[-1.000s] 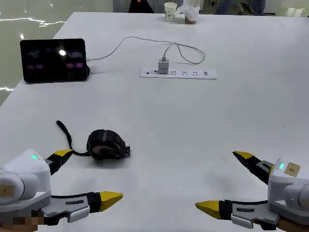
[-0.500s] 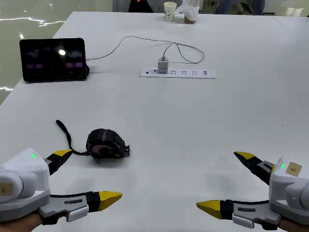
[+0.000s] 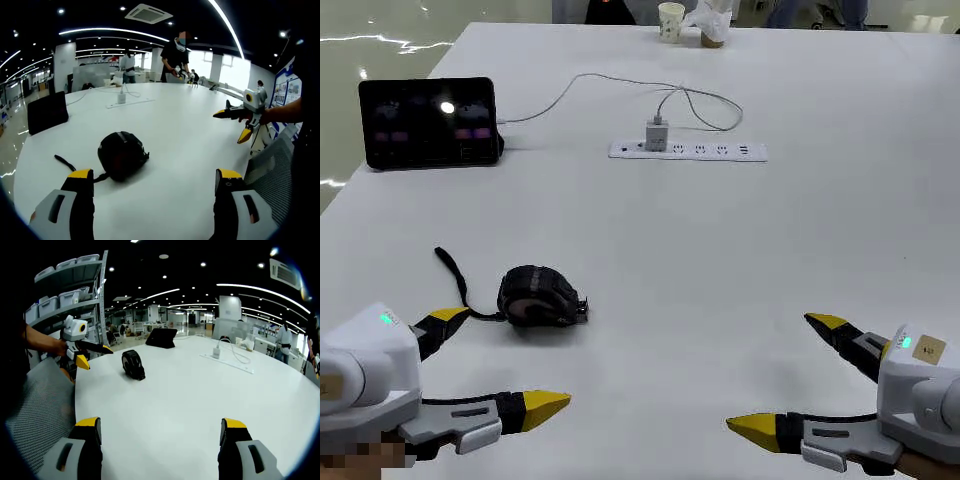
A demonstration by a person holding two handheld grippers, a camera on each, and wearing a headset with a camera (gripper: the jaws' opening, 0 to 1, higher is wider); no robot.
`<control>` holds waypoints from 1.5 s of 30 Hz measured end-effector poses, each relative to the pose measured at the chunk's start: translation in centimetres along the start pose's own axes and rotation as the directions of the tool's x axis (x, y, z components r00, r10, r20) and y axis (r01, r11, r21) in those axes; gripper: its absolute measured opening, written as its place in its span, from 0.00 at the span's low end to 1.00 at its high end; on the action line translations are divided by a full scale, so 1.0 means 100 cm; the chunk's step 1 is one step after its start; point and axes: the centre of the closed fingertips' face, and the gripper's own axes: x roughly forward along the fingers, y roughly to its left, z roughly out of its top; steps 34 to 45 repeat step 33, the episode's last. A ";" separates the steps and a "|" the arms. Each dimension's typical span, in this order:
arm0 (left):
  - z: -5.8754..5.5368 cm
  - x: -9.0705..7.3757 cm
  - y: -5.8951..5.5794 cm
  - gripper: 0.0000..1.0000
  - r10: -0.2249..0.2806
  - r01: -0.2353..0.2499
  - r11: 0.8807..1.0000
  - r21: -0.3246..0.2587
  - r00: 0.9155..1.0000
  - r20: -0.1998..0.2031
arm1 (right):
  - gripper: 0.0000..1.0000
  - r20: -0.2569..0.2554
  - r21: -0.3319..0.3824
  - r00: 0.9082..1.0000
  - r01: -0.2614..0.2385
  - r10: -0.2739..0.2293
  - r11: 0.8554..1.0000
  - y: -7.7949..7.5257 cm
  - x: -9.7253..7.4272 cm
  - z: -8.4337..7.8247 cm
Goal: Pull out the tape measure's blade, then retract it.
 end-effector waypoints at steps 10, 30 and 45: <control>0.001 -0.001 0.002 0.99 -0.001 0.001 1.000 -0.014 1.000 0.003 | 0.99 0.000 0.002 1.000 0.001 -0.001 1.000 -0.001 0.000 0.000; 0.004 -0.002 0.006 0.99 -0.005 0.005 1.000 -0.021 1.000 0.002 | 0.99 0.001 0.001 1.000 0.005 -0.005 1.000 -0.001 -0.001 0.000; 0.003 -0.002 0.006 0.99 -0.009 0.009 1.000 -0.018 1.000 0.000 | 0.99 0.001 0.001 1.000 0.006 -0.006 1.000 -0.002 -0.001 0.000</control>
